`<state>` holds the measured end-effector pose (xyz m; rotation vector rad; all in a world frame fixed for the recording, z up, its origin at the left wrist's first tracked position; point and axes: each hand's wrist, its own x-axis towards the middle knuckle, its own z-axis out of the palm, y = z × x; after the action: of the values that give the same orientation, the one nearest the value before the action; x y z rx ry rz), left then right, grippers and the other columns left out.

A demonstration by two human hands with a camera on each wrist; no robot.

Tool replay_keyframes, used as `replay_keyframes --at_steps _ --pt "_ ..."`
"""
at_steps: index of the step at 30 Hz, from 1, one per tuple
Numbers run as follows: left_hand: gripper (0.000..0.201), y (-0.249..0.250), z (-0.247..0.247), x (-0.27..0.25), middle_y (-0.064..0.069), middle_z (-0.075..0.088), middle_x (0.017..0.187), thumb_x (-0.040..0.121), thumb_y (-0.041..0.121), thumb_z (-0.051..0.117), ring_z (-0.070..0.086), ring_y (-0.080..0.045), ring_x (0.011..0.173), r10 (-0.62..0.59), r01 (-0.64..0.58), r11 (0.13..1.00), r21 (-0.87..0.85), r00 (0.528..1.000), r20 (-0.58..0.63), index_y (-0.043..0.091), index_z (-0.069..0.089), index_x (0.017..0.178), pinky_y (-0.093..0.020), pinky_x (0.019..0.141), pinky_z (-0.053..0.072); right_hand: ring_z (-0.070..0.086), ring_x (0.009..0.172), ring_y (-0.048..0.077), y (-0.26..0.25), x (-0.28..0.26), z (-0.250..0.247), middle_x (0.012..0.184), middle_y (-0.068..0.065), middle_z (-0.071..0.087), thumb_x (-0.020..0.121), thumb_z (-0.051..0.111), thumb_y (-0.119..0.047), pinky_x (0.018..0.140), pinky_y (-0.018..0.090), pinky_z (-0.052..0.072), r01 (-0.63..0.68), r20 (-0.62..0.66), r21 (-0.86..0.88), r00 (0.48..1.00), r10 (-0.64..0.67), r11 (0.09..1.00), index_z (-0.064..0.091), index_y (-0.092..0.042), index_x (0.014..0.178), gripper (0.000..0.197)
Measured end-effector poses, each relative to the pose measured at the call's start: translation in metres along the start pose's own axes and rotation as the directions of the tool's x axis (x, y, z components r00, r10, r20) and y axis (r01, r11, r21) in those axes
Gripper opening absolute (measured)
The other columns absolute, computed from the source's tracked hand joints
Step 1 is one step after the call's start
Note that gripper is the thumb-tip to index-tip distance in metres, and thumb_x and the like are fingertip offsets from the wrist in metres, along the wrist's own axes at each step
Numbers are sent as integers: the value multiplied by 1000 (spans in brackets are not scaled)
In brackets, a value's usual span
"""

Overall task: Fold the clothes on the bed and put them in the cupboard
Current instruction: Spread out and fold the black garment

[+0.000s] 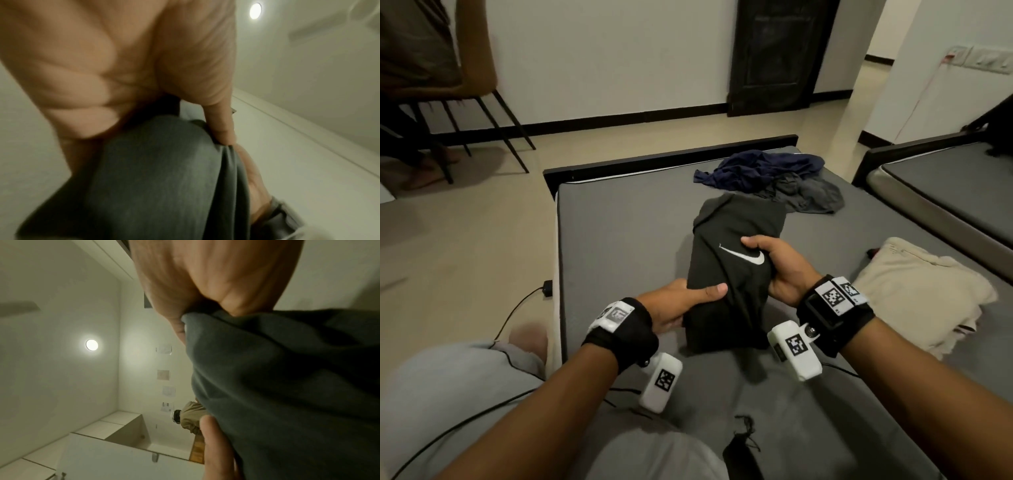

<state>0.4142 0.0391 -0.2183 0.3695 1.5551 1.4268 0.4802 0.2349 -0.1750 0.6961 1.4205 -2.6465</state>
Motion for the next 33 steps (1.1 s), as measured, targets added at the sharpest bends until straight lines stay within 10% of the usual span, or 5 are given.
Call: replay_keyframes --at_steps 16,21,25,30,33 --pt "53 39 207 109 -13 66 125 87 -10 64 66 -29 110 117 -78 976 -202 975 189 15 53 132 -52 92 55 73 100 22 -84 -109 -206 120 14 71 94 60 -6 79 32 61 415 -520 27 783 -342 909 65 0 126 33" --pt "62 10 225 150 -6 60 131 82 21 75 65 -27 110 185 -179 914 365 983 19 23 44 136 -51 92 55 72 80 18 -78 -110 -275 108 9 75 50 96 -35 60 29 57 136 -635 -265 720 -279 955 65 -6 127 88" --pt "49 1 226 146 -5 41 144 90 29 66 46 -27 129 410 -215 501 839 912 -11 27 48 135 -45 108 41 67 74 18 -87 -114 -289 97 7 70 80 83 -28 51 26 53 -50 -708 -517 586 -394 855 62 -12 107 38" --pt "60 17 250 125 1 12 164 94 39 55 7 -23 151 530 -548 90 832 733 426 25 35 149 -51 122 12 31 142 36 -94 -115 -301 156 16 29 87 73 -42 115 50 32 -352 -457 -876 387 -801 330 24 -17 156 88" --pt "71 -5 263 123 -3 -7 166 99 52 42 -11 -30 152 240 -547 -82 833 801 549 21 17 158 -54 122 0 37 141 28 -95 -112 -285 151 7 43 91 47 -61 115 47 30 -112 98 -968 659 -746 -226 41 -24 150 70"
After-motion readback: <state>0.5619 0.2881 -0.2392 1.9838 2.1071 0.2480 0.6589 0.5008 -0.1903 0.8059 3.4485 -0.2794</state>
